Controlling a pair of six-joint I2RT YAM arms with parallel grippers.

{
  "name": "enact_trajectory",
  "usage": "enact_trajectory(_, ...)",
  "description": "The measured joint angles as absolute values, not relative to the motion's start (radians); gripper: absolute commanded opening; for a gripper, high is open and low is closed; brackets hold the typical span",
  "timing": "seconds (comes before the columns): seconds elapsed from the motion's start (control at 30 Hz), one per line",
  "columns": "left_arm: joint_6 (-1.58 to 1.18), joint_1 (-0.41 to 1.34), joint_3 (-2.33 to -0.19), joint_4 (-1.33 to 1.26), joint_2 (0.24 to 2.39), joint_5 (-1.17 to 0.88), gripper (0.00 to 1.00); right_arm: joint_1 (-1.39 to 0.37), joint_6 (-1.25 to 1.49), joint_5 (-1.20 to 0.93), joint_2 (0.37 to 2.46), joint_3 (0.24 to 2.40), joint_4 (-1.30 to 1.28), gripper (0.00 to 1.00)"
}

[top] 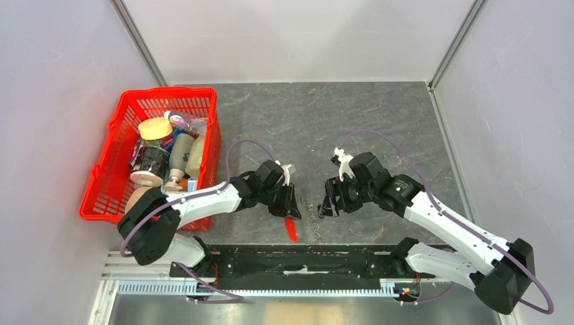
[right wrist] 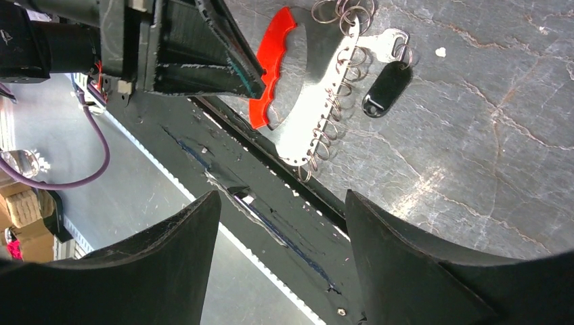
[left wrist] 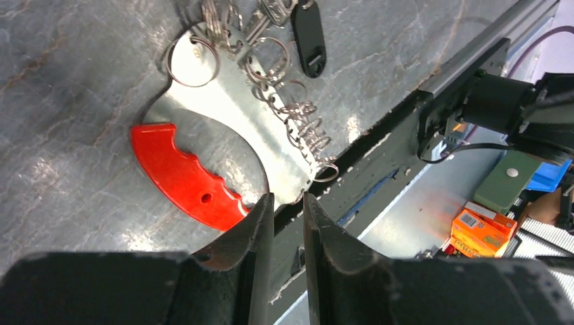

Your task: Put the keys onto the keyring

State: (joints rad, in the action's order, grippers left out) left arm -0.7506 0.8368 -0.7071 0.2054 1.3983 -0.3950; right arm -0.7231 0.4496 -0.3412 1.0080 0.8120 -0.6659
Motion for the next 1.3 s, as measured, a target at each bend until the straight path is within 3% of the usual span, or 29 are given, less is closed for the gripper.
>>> enact_trajectory(0.5,-0.750,0.812,-0.726,0.138,1.573,-0.393,0.39,-0.723,0.463,-0.338,0.978,0.795,-0.661,0.76)
enact_trajectory(1.3,-0.799,0.532,-0.727,-0.234,1.766,-0.520,0.36,-0.723,0.463,-0.313,0.948,0.775,-0.666,0.76)
